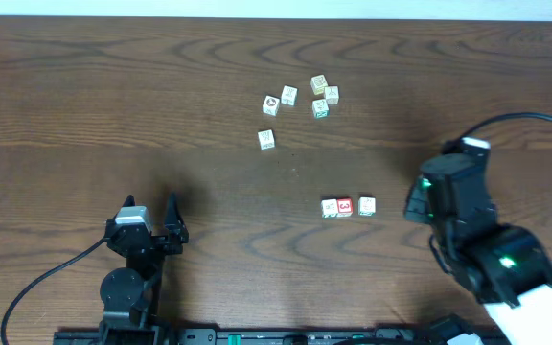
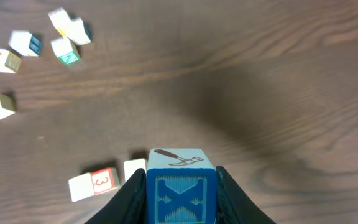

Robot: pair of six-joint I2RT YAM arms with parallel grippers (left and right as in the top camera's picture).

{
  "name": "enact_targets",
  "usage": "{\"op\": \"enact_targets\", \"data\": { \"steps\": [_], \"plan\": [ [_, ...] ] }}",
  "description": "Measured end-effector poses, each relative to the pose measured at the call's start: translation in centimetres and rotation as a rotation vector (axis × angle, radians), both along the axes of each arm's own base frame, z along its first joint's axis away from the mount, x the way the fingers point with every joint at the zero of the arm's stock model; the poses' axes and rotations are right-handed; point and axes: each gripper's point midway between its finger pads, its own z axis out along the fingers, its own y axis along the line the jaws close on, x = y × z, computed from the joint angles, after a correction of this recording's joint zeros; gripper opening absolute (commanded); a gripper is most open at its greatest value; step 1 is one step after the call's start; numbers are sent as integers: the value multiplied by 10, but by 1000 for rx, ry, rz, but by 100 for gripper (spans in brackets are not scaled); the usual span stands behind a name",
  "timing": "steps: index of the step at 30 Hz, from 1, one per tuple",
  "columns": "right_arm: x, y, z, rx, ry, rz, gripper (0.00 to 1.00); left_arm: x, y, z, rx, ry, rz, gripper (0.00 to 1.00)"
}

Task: Lift 4 blocks
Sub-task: 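Lower the blue X block beside the frog block and hold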

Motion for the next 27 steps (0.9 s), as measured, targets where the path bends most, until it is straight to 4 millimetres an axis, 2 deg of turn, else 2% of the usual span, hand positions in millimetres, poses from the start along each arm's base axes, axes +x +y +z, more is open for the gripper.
{"op": "enact_targets", "data": {
  "steps": [4,7,17,20,27],
  "plan": [
    [4,3,-46,-27,80,2,17,0,0,0,0,0,0,75],
    [2,4,-75,-45,145,9,20,0,0,0,0,0,0,75],
    [9,10,-111,-52,188,15,22,0,0,0,0,0,0,75],
    [10,11,-129,-59,219,18,23,0,0,0,0,0,0,75],
    [19,21,-147,-41,249,35,21,0,0,0,0,0,0,75]
  ]
}}
